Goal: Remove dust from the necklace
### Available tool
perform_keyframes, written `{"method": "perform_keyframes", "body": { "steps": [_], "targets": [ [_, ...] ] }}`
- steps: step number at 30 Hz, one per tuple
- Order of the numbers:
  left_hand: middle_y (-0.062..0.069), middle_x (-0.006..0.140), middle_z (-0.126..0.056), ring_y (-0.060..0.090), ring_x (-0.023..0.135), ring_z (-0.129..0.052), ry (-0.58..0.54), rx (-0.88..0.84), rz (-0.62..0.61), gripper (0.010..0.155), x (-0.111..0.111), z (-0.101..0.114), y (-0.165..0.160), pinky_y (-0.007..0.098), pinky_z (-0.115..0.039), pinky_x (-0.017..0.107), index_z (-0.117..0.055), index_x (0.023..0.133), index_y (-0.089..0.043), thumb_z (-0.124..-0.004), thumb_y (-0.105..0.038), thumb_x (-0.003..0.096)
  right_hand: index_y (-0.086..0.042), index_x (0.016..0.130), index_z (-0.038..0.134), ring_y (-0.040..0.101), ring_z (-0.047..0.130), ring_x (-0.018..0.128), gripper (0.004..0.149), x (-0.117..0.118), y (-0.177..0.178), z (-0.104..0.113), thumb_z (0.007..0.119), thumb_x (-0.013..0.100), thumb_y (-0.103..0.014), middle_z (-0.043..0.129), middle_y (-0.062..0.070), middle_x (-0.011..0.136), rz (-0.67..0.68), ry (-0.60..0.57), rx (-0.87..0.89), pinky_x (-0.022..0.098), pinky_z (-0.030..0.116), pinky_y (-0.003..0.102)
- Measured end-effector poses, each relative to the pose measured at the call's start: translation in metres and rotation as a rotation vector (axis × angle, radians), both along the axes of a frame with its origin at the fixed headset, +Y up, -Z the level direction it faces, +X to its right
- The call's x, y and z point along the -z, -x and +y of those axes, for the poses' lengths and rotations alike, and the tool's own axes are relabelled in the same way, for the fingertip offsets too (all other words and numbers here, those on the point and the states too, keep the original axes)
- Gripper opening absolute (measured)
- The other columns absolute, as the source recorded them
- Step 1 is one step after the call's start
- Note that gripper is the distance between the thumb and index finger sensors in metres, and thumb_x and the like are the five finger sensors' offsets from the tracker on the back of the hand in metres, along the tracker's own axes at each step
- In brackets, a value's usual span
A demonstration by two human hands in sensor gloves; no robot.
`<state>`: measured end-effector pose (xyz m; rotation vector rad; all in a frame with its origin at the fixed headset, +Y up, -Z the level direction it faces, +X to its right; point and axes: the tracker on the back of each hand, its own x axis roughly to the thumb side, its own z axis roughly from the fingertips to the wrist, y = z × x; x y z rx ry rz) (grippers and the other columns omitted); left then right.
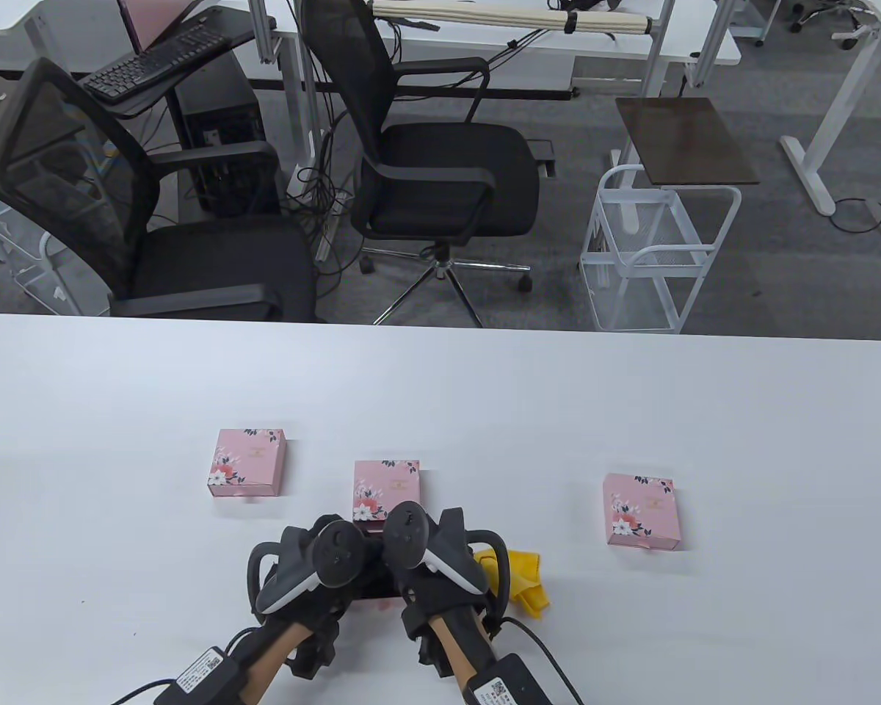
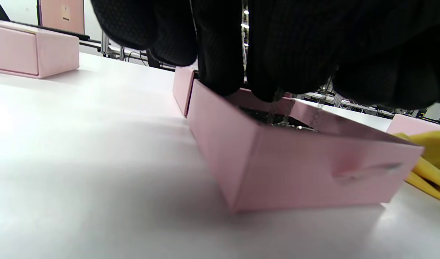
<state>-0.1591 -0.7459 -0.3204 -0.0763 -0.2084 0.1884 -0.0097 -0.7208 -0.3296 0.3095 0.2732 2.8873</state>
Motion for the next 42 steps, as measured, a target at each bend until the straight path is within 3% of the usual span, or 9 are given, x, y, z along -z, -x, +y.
{"method": "perform_keyframes", "body": {
  "steps": [10, 13, 18, 23, 26, 31, 35, 42],
  "targets": [
    [0.000, 0.095, -0.095, 0.028, 0.093, -0.079, -0.097, -0.099, 0.102, 0.039, 0.002, 0.003, 0.015, 0.049, -0.072, 0.067, -0.091, 0.088, -0.032, -0.086, -0.046, 0.0526, -0.012, 0.098, 0.077, 0.037, 0.092, 0.060, 0.040, -0.004, -0.001, 0.017, 0.081, 0.063, -0.030, 0.091, 0.016, 0.079, 0.005, -0.003, -0.039, 0.051, 0.078, 0.049],
    [0.002, 0.098, -0.091, 0.030, 0.094, -0.076, -0.093, -0.131, 0.116, 0.041, 0.005, 0.000, 0.018, 0.049, -0.071, 0.068, -0.088, 0.093, -0.030, -0.082, -0.046, 0.0550, -0.014, 0.101, 0.074, 0.040, 0.089, 0.065, 0.043, -0.010, 0.000, 0.024, 0.082, 0.063, -0.031, 0.088, 0.019, 0.085, 0.022, 0.044, -0.063, 0.054, 0.075, 0.051],
    [0.012, 0.121, -0.056, 0.040, 0.107, -0.050, 0.053, -0.118, 0.053, 0.055, 0.013, -0.013, 0.017, 0.057, -0.055, 0.076, -0.061, 0.112, -0.029, -0.068, -0.047, 0.0603, -0.016, 0.108, 0.066, 0.048, 0.079, 0.077, 0.053, -0.025, -0.001, 0.011, 0.085, 0.062, -0.033, 0.075, 0.027, 0.099, 0.066, 0.164, -0.129, 0.059, 0.070, 0.056],
    [0.007, 0.127, -0.030, 0.043, 0.110, -0.029, 0.112, -0.094, -0.001, 0.063, 0.015, -0.022, 0.015, 0.061, -0.040, 0.080, -0.042, 0.118, -0.031, -0.061, -0.050, 0.0610, -0.017, 0.109, 0.063, 0.049, 0.076, 0.080, 0.056, -0.026, -0.009, -0.006, 0.086, 0.061, -0.033, 0.067, 0.030, 0.104, 0.052, 0.183, -0.169, 0.060, 0.068, 0.056],
    [0.006, 0.128, -0.026, 0.044, 0.110, -0.026, 0.141, -0.058, 0.000, 0.066, 0.017, -0.024, 0.014, 0.062, -0.037, 0.080, -0.039, 0.118, -0.031, -0.061, -0.053, 0.0605, -0.018, 0.106, 0.066, 0.046, 0.082, 0.076, 0.054, -0.026, -0.012, -0.010, 0.088, 0.059, -0.034, 0.072, 0.027, 0.101, 0.054, 0.103, -0.156, 0.057, 0.072, 0.053],
    [0.000, 0.128, -0.023, 0.044, 0.111, -0.024, 0.174, -0.052, -0.034, 0.066, 0.020, -0.029, 0.013, 0.063, -0.035, 0.080, -0.038, 0.118, -0.032, -0.060, -0.055, 0.0599, -0.019, 0.103, 0.067, 0.043, 0.084, 0.073, 0.053, -0.028, -0.007, -0.016, 0.089, 0.058, -0.035, 0.075, 0.024, 0.099, 0.079, 0.084, -0.173, 0.056, 0.074, 0.051],
    [-0.003, 0.128, -0.026, 0.042, 0.112, -0.027, 0.190, -0.052, -0.040, 0.065, 0.020, -0.030, 0.013, 0.063, -0.037, 0.079, -0.037, 0.118, -0.032, -0.058, -0.054, 0.0600, -0.019, 0.101, 0.069, 0.040, 0.087, 0.070, 0.050, -0.028, -0.001, -0.027, 0.089, 0.057, -0.033, 0.078, 0.021, 0.095, 0.089, 0.032, -0.232, 0.054, 0.076, 0.050],
    [-0.004, 0.128, -0.029, 0.041, 0.111, -0.033, 0.196, -0.090, -0.032, 0.061, 0.022, -0.029, 0.015, 0.063, -0.041, 0.079, -0.041, 0.118, -0.032, -0.055, -0.051, 0.0611, -0.019, 0.093, 0.076, 0.036, 0.092, 0.064, 0.041, -0.027, 0.000, -0.028, 0.090, 0.057, -0.032, 0.086, 0.017, 0.087, 0.093, -0.069, -0.239, 0.051, 0.079, 0.046]
  ]
}}
